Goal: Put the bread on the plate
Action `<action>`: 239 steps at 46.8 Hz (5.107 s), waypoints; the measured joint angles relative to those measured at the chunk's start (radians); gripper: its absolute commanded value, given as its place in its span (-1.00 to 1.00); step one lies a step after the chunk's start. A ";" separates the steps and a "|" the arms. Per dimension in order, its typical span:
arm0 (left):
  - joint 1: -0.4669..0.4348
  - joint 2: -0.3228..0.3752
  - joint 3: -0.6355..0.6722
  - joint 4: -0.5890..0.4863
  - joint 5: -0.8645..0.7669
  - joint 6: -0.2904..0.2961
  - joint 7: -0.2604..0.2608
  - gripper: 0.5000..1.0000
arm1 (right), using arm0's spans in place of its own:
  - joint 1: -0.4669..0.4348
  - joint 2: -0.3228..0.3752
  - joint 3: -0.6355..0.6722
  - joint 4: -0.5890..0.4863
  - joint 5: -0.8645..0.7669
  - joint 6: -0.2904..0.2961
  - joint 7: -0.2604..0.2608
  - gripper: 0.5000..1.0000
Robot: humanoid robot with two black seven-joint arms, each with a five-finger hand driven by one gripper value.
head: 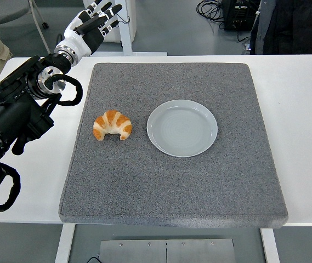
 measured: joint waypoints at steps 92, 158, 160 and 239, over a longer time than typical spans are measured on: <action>0.302 0.538 0.116 -0.933 1.115 0.073 -0.003 0.98 | 0.000 0.000 0.000 0.000 0.000 0.000 0.000 1.00; 0.342 0.434 0.256 -0.728 1.399 0.253 -0.064 0.94 | 0.000 0.000 0.000 0.000 0.000 0.000 0.000 1.00; 0.342 0.432 0.255 -0.724 1.399 0.255 -0.064 0.94 | 0.000 0.000 0.000 0.000 0.000 0.000 0.000 1.00; 0.126 0.427 0.258 -0.692 1.395 0.245 -0.112 -1.00 | 0.000 0.000 0.000 0.000 0.000 0.000 0.000 1.00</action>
